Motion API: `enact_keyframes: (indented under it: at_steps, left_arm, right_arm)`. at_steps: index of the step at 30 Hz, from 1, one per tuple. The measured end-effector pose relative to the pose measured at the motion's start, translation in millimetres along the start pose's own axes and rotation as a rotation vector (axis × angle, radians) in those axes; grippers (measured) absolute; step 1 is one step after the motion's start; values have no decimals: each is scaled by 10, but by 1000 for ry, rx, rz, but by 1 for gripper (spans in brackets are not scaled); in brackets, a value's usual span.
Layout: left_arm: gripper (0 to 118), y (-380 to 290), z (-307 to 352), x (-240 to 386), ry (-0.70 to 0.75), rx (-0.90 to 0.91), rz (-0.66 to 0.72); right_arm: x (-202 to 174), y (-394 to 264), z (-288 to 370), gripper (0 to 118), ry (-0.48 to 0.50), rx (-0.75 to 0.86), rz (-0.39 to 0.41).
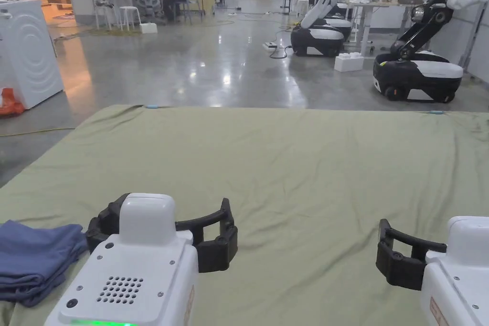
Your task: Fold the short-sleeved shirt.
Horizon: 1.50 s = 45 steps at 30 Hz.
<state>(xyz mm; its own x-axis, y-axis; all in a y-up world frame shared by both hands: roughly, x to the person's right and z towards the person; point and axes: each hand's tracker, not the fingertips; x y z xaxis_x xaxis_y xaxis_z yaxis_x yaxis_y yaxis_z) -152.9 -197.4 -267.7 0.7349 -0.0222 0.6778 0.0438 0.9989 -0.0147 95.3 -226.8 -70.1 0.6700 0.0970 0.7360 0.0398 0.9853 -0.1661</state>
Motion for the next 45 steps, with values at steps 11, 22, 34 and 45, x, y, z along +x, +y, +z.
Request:
enact_keyframes:
  at_steps: [11, 22, 34, 45]
  left_arm:
    - [118, 20, -89, -4, 18, -11, -4]
    - [118, 54, -44, 25, 1, 1, 5]
    - [118, 30, -70, 15, -18, -10, -3]
    - [118, 79, -51, 31, -37, 2, -4]
  right_arm:
    - [-73, -6, 8, 118, 45, 16, -22]
    - [-121, 49, -5, 118, 8, 0, -4]
    - [-168, 305, 243, 118, 86, 28, -142]
    - [-270, 344, 314, 118, 56, 95, -107]
